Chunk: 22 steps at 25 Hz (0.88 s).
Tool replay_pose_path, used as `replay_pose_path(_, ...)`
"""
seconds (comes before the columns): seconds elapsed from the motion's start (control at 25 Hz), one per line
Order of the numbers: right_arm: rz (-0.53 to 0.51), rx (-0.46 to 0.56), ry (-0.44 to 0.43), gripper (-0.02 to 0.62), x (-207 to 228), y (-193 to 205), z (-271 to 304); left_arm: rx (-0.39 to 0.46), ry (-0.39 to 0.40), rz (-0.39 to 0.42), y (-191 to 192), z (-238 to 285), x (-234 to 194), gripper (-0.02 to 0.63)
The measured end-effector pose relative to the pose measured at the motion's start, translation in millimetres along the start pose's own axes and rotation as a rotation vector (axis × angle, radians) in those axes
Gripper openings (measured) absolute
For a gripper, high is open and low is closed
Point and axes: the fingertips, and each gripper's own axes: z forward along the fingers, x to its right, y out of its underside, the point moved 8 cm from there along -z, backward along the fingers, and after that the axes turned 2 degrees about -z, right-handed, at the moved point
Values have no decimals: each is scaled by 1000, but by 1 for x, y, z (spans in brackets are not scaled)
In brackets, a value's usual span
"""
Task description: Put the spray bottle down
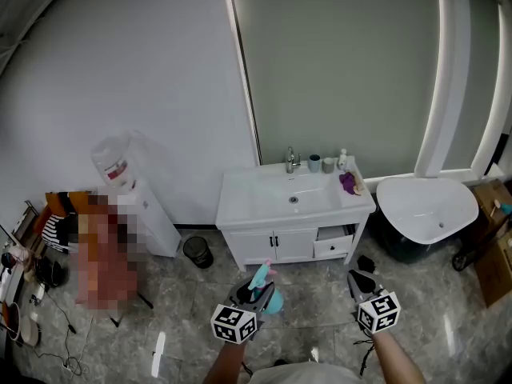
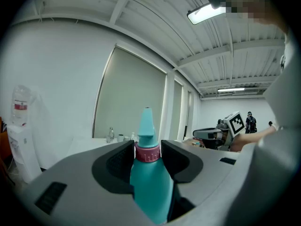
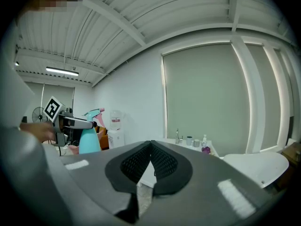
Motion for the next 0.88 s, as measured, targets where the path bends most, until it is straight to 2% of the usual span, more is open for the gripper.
replay_pose_path(0.68,19,-36,50,11,-65,7,57,-21,29,17,0,-23,-86,179)
replay_pose_path(0.88,21,-46,53,11,-70,11,66,-27,27,14,5,-24,-98,179)
